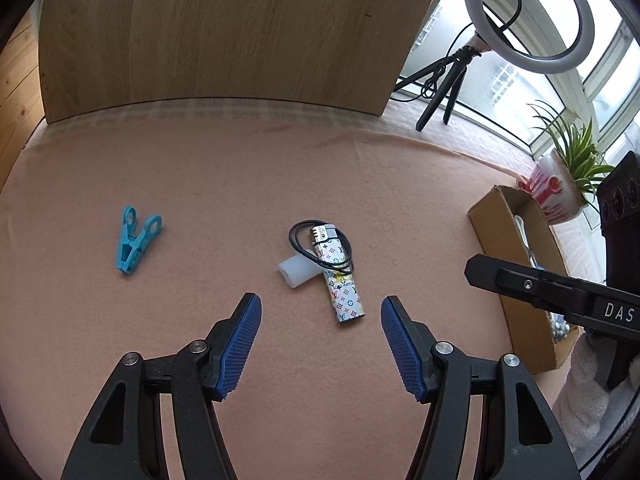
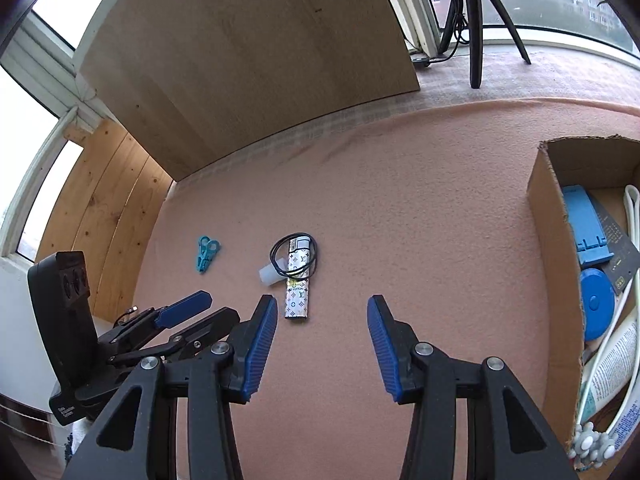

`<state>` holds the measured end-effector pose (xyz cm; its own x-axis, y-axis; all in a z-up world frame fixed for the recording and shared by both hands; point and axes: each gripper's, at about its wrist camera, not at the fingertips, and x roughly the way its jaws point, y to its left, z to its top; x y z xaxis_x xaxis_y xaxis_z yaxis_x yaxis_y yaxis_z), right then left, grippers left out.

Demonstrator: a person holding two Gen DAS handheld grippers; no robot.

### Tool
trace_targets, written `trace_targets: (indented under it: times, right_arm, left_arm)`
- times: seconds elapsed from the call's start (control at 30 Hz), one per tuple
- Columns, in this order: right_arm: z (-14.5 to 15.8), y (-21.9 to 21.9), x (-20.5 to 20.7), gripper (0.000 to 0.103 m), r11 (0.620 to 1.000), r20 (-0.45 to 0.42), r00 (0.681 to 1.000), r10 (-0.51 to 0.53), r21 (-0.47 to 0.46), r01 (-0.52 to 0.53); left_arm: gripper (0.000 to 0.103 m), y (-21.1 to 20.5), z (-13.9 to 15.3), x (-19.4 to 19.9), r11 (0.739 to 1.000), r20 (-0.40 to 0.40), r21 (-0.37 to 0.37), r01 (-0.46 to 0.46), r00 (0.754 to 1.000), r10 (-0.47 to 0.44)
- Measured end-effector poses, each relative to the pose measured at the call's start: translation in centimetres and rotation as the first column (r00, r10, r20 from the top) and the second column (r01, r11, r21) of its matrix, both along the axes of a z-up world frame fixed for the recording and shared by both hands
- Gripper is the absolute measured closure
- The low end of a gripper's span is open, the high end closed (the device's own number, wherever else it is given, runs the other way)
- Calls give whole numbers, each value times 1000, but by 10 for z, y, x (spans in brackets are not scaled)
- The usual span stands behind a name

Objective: Organize objects
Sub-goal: 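Move both tools back over the table to the patterned lighter with cable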

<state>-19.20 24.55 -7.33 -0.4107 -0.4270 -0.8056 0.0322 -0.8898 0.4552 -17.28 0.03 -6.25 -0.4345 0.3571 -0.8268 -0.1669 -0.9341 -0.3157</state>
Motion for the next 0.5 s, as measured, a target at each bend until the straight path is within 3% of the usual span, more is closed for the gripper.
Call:
trace_targets:
  times: [0.3,0.5]
  right_arm:
    - [-51,-19,-48,60,990,154,988,-9,-134,30]
    - [-73,-27,-70,70,987,204,979,1,-160,32]
  left_arm:
    - [37,8,-28,-34,998,23,-6,60,998,-60]
    - [38,28,-46,-53,994,25,-11,108,994,-108]
